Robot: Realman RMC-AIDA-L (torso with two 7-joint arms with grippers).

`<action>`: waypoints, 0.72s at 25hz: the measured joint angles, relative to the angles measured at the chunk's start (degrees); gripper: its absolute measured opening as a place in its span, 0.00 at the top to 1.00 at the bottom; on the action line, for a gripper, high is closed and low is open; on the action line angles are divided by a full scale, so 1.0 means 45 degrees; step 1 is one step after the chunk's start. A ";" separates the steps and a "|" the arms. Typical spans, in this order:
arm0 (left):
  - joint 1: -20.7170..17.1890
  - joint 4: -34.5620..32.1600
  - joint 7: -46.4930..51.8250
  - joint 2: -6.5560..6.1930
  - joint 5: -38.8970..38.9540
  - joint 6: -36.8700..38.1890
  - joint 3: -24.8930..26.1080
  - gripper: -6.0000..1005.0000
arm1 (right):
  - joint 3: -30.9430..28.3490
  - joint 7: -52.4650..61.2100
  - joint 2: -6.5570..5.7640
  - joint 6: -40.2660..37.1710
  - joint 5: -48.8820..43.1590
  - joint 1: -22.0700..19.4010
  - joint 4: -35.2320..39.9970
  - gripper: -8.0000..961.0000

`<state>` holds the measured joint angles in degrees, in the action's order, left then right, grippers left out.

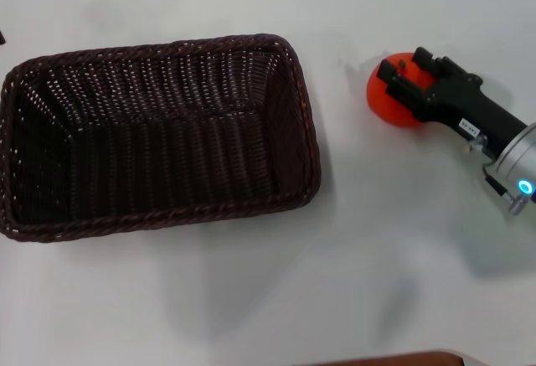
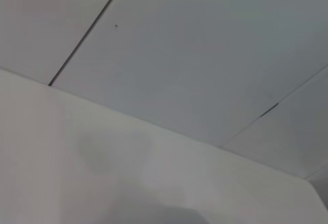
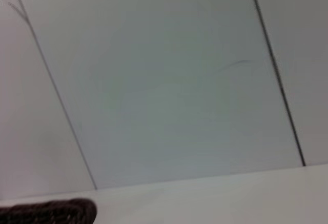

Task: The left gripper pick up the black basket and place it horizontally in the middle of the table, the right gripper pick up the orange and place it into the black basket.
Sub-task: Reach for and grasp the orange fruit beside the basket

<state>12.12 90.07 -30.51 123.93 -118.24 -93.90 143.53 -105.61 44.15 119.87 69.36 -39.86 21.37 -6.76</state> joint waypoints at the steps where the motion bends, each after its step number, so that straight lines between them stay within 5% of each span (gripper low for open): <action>1: -0.0034 0.0006 0.0000 -0.0002 0.0108 -0.0003 0.0047 0.20 | 0.0091 -0.0014 -0.0004 -0.0011 -0.0009 -0.0016 0.0000 0.07; 3: -0.0084 0.0037 0.0000 -0.0016 0.0309 -0.0016 0.0144 0.20 | 0.0118 -0.0015 -0.0004 -0.0011 -0.0017 -0.0090 0.0000 0.08; 18: 0.0066 -0.0357 -0.0006 -0.0061 0.0833 -0.0032 0.0350 0.20 | -0.0011 0.0504 -0.0055 0.0219 0.0070 -0.0429 -0.0091 0.73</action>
<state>12.42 88.46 -30.53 123.66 -114.49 -94.04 145.11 -105.66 46.42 119.63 70.34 -39.55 19.44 -7.16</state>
